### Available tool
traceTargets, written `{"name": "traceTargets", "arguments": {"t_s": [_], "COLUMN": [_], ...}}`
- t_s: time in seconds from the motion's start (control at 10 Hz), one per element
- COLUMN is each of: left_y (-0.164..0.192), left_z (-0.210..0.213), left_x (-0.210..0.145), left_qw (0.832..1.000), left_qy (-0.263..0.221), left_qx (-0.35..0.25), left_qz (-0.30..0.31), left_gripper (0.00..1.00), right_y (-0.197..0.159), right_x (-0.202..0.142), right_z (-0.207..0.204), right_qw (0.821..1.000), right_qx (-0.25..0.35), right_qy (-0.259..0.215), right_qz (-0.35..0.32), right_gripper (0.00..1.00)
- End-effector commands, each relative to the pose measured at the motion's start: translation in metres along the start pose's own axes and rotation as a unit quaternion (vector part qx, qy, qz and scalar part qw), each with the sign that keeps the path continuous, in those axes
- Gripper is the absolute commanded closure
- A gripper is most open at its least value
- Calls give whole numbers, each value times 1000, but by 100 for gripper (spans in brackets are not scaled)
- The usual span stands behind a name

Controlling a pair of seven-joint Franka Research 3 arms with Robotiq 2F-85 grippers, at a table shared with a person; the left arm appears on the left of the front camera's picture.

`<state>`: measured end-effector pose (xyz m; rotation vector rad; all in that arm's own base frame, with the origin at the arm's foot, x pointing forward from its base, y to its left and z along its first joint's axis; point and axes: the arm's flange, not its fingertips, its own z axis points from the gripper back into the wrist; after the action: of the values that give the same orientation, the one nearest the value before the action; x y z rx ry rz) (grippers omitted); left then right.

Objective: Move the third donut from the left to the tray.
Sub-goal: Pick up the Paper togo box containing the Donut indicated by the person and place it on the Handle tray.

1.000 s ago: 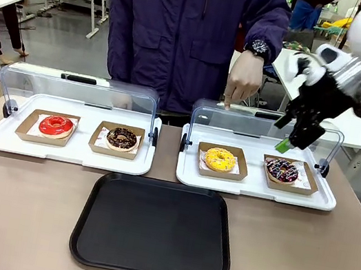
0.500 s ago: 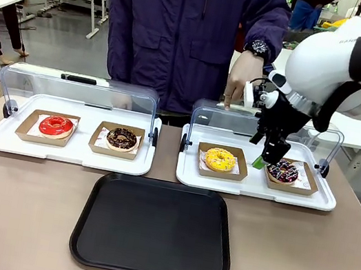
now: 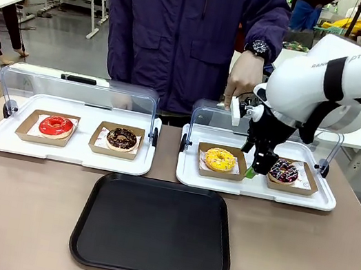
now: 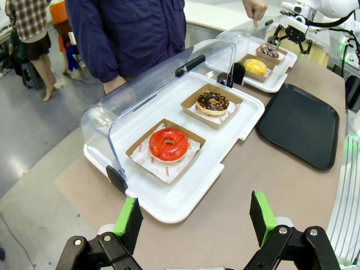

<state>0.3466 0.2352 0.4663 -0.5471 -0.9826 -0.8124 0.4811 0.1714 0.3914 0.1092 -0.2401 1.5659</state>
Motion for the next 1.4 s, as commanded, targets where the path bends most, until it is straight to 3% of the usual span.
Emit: {"name": "traceTargets", "arguments": {"t_s": [0.0,1.3], "left_y": [-1,-1], "left_z": [1,1], "left_x": [1,1], "left_qw": [1000,1000], "left_qy": [2,2], "left_qx": [-3,-3], "left_qz": [-5,-5], "left_gripper": [0,0], "right_y": [-3,-17], "right_x": [5,1], "right_z": [-18,-74], "right_qw": [999,994], "right_qx": [-22,-78], "right_qy": [32,80], "right_qz": [-8,-10], "right_gripper": [0,0]}}
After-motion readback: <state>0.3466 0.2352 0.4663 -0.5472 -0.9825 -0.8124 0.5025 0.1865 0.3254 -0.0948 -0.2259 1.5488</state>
